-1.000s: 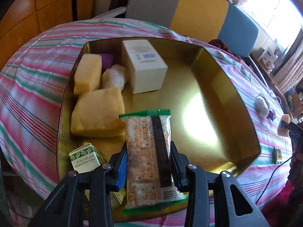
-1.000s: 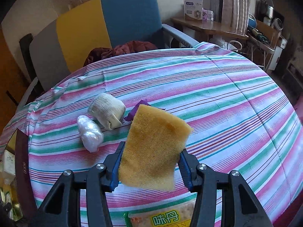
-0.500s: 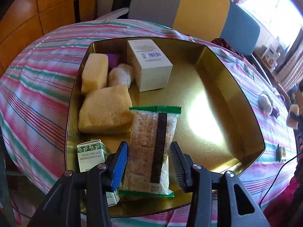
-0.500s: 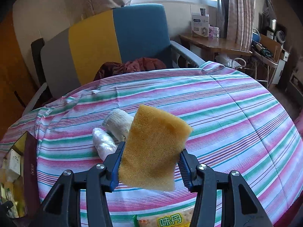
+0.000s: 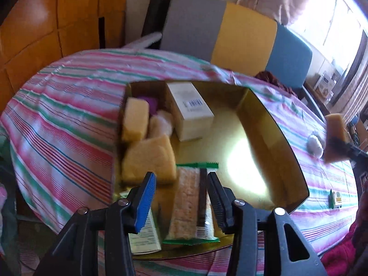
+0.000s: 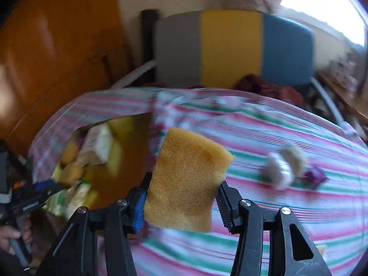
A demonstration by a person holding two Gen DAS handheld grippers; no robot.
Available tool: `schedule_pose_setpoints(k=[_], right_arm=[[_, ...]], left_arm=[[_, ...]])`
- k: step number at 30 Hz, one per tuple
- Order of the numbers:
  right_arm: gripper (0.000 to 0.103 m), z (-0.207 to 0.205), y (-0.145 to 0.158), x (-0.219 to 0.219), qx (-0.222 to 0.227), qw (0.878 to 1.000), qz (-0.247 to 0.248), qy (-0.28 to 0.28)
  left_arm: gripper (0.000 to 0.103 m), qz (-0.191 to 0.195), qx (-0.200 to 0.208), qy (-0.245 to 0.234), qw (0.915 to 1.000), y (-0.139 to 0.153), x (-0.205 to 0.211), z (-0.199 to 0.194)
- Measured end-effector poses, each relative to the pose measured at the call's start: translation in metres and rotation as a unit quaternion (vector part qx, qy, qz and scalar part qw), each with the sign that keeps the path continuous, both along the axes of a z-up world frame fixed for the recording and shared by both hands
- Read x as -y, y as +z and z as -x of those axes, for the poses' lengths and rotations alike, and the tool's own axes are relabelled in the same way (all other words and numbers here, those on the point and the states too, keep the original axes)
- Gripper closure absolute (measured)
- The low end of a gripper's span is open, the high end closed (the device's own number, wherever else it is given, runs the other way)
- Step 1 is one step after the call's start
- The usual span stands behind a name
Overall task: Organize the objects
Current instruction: 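Lower the yellow sponge into the tray with the right gripper while the left releases the packet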
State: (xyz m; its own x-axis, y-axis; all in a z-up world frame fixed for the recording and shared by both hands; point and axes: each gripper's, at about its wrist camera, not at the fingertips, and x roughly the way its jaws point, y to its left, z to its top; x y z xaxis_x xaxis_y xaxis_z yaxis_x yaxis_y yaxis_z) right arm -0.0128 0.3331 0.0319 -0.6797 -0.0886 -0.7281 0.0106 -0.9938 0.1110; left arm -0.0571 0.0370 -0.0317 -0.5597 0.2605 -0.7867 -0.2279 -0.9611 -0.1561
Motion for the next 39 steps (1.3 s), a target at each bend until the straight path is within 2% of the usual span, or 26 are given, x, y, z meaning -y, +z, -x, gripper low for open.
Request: schedule_pose_setpoints(k=[5, 9, 11, 16, 18, 19, 21, 23, 26, 34, 39], right_arm=[[0.050, 0.037, -0.028, 0.097, 0.070, 0.992, -0.011, 0.101], [0.050, 0.072, -0.069, 0.144, 0.130, 0.983, -0.048, 0.119], [0.050, 0.084, -0.084, 0.158, 0.143, 0.980, -0.077, 0.113], [0.052, 0.098, -0.097, 0.196, 0.137, 0.971, -0.124, 0.151], [0.052, 0.099, -0.098, 0.205, 0.143, 0.966, -0.061, 0.204], [0.050, 0.098, -0.098, 0.209, 0.143, 0.963, -0.052, 0.221], [0.040, 0.093, -0.098, 0.221, 0.122, 0.961, -0.067, 0.240], [0.028, 0.091, -0.100, 0.222, 0.114, 0.963, -0.078, 0.231], [0.018, 0.089, -0.101, 0.215, 0.116, 0.968, -0.070, 0.213], [0.010, 0.077, -0.079, 0.187, 0.097, 0.980, -0.048, 0.165], [0.009, 0.067, -0.067, 0.182, 0.076, 0.984, -0.060, 0.149]], left_arm=[[0.057, -0.002, -0.022, 0.013, 0.9997, 0.010, 0.020, -0.001], [0.057, -0.010, -0.020, 0.029, 0.9993, 0.008, 0.041, -0.002], [0.057, -0.014, -0.017, 0.038, 0.9990, 0.004, 0.050, -0.001], [0.057, -0.024, -0.011, 0.052, 0.9983, -0.003, 0.064, 0.001], [0.057, -0.029, -0.008, 0.054, 0.9980, -0.005, 0.067, 0.001], [0.057, -0.030, -0.008, 0.055, 0.9980, -0.005, 0.067, 0.000], [0.057, -0.033, -0.007, 0.053, 0.9980, -0.005, 0.067, 0.000], [0.057, -0.034, -0.009, 0.052, 0.9980, -0.005, 0.068, -0.001], [0.057, -0.030, -0.009, 0.051, 0.9982, -0.006, 0.067, -0.002], [0.057, -0.020, -0.023, 0.052, 0.9982, -0.002, 0.065, -0.008], [0.057, -0.008, -0.036, 0.051, 0.9980, 0.004, 0.062, -0.012]])
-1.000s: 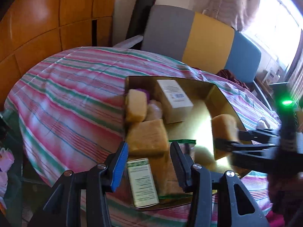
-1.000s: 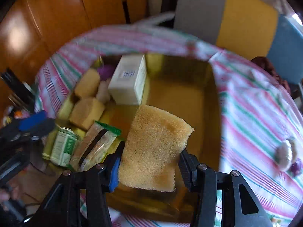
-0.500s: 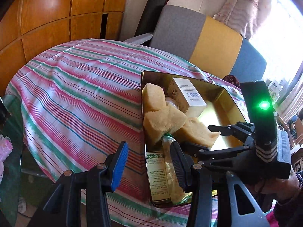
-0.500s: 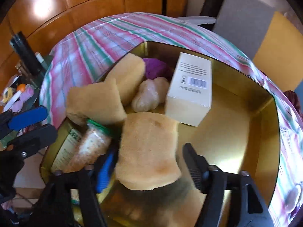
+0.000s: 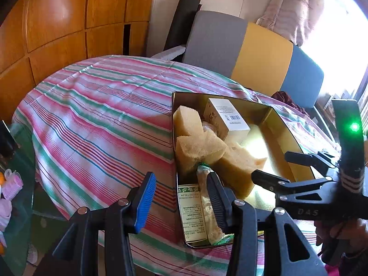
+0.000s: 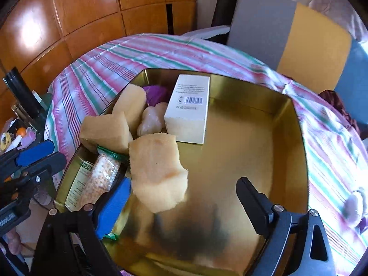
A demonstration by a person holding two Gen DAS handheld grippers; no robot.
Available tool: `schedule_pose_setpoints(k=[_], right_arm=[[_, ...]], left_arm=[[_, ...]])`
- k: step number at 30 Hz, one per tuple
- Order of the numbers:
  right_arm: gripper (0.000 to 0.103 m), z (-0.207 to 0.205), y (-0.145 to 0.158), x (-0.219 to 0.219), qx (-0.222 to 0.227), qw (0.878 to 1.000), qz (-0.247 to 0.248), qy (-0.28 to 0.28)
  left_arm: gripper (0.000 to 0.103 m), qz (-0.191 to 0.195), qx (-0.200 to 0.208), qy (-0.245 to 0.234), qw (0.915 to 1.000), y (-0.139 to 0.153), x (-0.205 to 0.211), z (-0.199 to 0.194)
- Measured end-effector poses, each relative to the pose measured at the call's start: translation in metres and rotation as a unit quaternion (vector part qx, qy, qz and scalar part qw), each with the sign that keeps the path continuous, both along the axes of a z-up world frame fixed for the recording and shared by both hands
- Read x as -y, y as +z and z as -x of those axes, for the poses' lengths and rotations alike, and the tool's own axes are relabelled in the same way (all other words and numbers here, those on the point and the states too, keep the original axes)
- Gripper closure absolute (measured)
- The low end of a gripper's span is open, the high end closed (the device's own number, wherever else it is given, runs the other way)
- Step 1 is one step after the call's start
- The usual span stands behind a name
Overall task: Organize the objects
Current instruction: 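Lower the yellow sponge into the tray with the right gripper while the left releases the packet, then move both tools back toward the remaining items on the cloth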
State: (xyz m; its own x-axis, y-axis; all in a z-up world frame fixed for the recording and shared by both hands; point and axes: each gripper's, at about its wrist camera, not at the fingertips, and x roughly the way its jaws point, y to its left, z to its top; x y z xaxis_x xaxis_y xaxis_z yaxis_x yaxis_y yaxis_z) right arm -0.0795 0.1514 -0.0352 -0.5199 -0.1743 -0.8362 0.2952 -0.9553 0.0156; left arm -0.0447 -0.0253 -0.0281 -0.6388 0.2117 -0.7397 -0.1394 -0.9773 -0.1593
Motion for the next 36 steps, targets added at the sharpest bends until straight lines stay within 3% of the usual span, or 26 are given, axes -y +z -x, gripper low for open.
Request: schedule_pose_setpoints(k=[18, 36], right_arm=[[0.006, -0.048, 0.014, -0.030, -0.030, 0.998, 0.028, -0.052], [0.000, -0.068, 0.026, -0.073, -0.040, 0.994, 0.045, -0.093]], left_arm=[[0.057, 0.028, -0.027, -0.026, 0.9989, 0.015, -0.025, -0.015], [0.057, 0.042, -0.035, -0.066, 0.9963, 0.020, -0.052, -0.027]])
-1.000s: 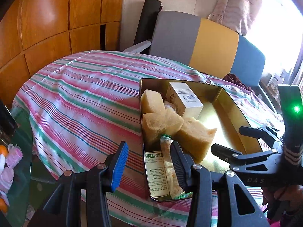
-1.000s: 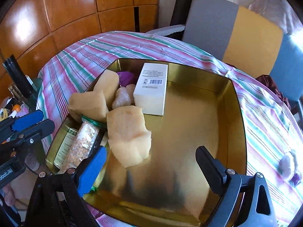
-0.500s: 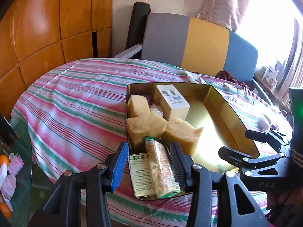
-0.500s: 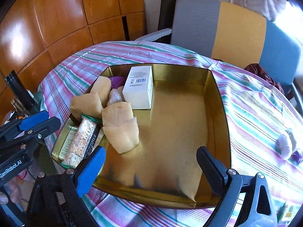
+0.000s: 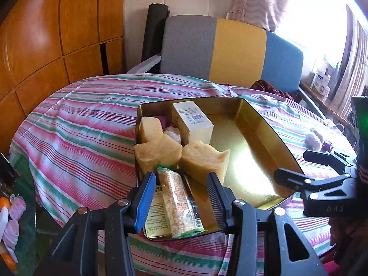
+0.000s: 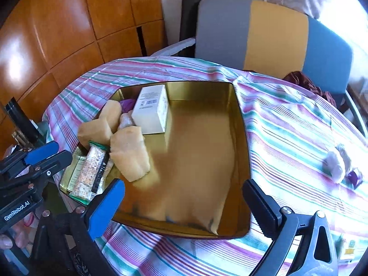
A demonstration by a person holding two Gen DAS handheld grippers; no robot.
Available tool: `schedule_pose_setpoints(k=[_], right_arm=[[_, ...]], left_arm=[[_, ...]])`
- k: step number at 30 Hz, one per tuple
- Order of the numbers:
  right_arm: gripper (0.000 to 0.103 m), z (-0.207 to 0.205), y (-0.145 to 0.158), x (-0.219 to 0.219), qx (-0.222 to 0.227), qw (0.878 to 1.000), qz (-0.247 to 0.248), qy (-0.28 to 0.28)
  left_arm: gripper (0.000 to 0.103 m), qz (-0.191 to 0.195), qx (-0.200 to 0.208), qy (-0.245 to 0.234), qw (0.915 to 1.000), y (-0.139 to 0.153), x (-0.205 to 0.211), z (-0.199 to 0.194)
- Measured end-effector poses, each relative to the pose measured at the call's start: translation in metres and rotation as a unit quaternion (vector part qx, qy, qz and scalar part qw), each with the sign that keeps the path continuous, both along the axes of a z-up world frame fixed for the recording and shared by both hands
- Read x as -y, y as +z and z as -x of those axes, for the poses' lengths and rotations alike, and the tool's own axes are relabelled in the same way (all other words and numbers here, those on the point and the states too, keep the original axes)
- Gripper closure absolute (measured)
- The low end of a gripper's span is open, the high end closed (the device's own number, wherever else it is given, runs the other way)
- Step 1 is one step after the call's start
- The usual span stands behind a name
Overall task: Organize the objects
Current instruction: 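Move both tools back toward the remaining items on the cloth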
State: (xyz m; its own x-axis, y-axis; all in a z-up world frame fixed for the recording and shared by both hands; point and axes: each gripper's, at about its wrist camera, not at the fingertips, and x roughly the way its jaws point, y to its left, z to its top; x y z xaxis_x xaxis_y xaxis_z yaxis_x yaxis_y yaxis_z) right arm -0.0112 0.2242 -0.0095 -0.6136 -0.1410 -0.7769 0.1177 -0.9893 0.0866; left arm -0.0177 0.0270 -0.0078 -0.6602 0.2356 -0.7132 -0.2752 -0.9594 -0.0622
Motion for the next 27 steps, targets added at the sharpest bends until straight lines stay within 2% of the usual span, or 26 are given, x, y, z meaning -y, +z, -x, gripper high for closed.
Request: schedule_pose_setpoints(k=[4, 9, 13, 16, 19, 24, 27], right_arm=[[0.000, -0.005, -0.001, -0.026, 0.010, 0.999, 0.005, -0.030], [0.000, -0.014, -0.005, -0.080, 0.028, 0.994, 0.027, -0.097], [0.000, -0.028, -0.009, -0.133, 0.052, 0.984, 0.033, -0.166], [0.000, -0.047, -0.008, -0.183, 0.069, 0.970, 0.055, -0.229], [0.000, -0.071, -0.006, -0.237, 0.084, 0.944, 0.097, -0.303], [0.000, -0.119, -0.012, -0.317, 0.096, 0.878, 0.200, -0.425], [0.000, -0.134, -0.022, -0.340, 0.102, 0.852, 0.230, -0.459]], left_arm=[[0.057, 0.002, -0.001, -0.010, 0.9999, 0.001, -0.005, -0.002], [0.057, 0.004, 0.003, -0.023, 0.9997, -0.002, -0.013, -0.003], [0.057, -0.002, 0.005, -0.031, 0.9995, -0.004, -0.015, -0.004], [0.057, -0.007, 0.007, -0.036, 0.9993, -0.004, -0.017, -0.004], [0.057, -0.012, 0.009, -0.041, 0.9991, -0.006, -0.018, -0.003], [0.057, -0.017, 0.014, -0.048, 0.9986, -0.008, -0.023, -0.001], [0.057, -0.017, 0.015, -0.053, 0.9984, -0.008, -0.026, -0.001]])
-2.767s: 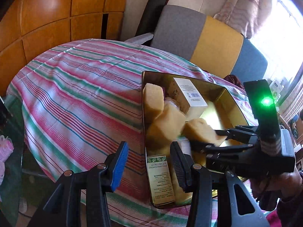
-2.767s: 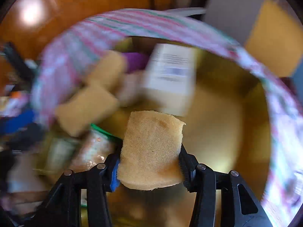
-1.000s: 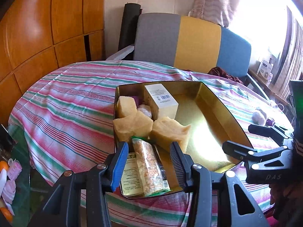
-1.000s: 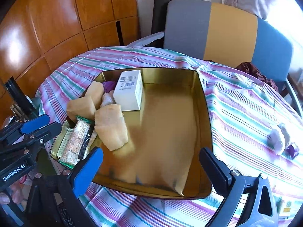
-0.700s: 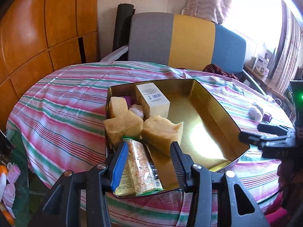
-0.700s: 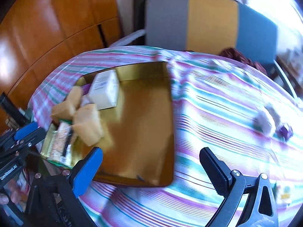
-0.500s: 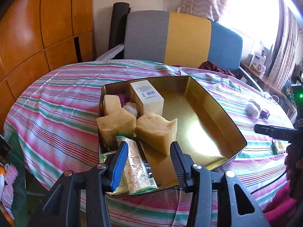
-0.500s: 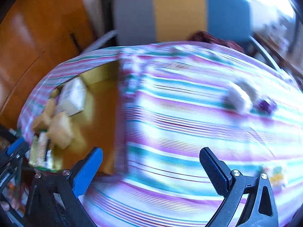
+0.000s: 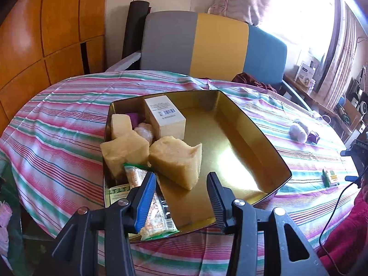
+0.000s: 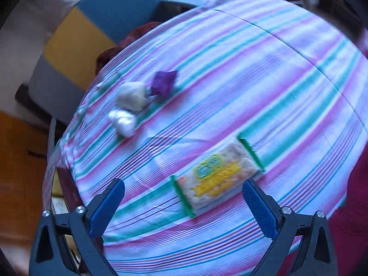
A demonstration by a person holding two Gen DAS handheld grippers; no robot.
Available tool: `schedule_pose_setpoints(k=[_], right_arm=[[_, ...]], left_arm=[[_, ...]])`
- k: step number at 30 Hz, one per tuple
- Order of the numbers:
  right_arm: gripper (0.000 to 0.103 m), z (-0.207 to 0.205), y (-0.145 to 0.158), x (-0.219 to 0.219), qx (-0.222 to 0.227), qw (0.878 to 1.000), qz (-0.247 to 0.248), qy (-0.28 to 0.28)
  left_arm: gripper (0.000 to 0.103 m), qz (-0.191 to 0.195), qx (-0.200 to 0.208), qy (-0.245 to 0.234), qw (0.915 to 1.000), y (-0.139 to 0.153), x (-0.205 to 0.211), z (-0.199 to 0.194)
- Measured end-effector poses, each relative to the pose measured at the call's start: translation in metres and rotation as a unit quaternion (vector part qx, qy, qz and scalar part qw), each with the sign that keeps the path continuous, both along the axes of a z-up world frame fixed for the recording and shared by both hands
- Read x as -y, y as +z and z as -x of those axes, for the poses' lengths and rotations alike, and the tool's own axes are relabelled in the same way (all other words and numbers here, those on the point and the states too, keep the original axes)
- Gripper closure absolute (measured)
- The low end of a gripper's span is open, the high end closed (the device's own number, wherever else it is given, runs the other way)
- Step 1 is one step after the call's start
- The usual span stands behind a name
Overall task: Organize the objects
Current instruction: 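Move both tools back toward the remaining items on the cloth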
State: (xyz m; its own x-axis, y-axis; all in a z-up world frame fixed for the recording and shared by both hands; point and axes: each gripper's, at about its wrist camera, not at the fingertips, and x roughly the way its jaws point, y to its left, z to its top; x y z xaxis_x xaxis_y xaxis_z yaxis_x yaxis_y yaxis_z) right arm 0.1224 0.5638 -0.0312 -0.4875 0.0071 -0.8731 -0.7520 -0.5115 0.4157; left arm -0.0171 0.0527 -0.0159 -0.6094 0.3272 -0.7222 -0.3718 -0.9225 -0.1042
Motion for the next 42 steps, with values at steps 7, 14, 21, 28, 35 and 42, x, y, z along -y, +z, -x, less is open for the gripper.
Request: schedule_pose_setpoints(k=[7, 14, 21, 28, 35, 42], right_arm=[[0.000, -0.002, -0.038, -0.021, 0.016, 0.997, 0.068, -0.044], [0.000, 0.017, -0.050, -0.024, 0.016, 0.997, 0.064, -0.041], [0.002, 0.064, -0.047, -0.017, 0.014, 0.996, -0.011, 0.083], [0.012, 0.072, -0.049, -0.006, 0.081, 0.982, -0.104, 0.138], [0.012, 0.067, -0.049, -0.004, 0.103, 0.980, -0.086, 0.145], [0.011, 0.064, -0.048, -0.006, 0.109, 0.980, -0.077, 0.151]], left_arm=[[0.057, 0.002, 0.002, 0.002, 1.0000, 0.000, 0.001, 0.001], [0.057, 0.010, 0.003, -0.001, 0.9999, -0.001, -0.003, 0.002], [0.057, 0.023, -0.005, -0.012, 0.9997, 0.005, -0.016, 0.004], [0.057, 0.023, -0.020, -0.057, 0.9979, 0.022, -0.057, 0.009], [0.057, 0.003, -0.023, -0.140, 0.9899, 0.040, -0.134, 0.005], [0.057, -0.023, 0.028, -0.216, 0.9757, 0.035, -0.219, 0.009]])
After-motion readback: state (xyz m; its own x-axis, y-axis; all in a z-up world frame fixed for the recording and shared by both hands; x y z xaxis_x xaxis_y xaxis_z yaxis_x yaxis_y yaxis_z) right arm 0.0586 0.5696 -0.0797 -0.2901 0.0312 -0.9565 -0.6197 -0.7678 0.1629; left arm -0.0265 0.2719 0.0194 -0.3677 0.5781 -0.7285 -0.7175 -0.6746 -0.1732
